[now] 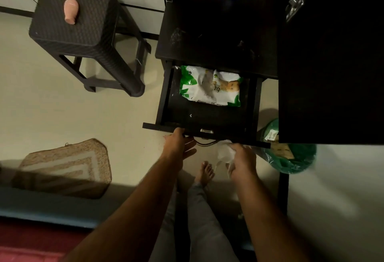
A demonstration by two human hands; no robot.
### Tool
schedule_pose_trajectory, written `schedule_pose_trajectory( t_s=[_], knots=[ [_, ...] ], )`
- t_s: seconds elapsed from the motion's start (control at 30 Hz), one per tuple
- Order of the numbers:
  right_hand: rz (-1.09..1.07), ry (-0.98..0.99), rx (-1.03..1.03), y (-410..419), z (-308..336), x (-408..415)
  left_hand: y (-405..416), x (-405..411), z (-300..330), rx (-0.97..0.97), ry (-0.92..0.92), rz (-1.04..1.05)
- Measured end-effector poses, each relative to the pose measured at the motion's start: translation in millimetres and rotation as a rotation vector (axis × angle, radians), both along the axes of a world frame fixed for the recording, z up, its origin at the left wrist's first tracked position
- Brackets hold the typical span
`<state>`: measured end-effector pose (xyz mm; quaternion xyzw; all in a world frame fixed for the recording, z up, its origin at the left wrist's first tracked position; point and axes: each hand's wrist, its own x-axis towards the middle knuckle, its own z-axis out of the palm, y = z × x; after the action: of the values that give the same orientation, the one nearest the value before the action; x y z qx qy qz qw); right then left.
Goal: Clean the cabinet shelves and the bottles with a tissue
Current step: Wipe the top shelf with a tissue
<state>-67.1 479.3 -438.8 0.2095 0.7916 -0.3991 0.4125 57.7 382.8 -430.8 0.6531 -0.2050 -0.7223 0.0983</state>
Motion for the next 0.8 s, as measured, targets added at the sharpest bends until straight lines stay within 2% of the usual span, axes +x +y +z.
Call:
schedule_pose_trajectory(
  t_s=[0.17, 0.6, 0.8],
  knots=[
    [-0.082, 0.003, -0.095, -29.3, -5.0, -19.1, -32.0, -22.3, 1.9, -0.022, 0.017, -0.006],
    [-0.119, 0.091, -0.245, -116.9, -18.5, -83.6, -117.5, -81.3, -2.6, -0.155, 0.097, -0.1],
    [0.057, 0.105, -0.315, -142.0, -18.0, -103.1, -141.4, -101.9, -7.5, -0.196, 0.104, -0.121]
  ],
)
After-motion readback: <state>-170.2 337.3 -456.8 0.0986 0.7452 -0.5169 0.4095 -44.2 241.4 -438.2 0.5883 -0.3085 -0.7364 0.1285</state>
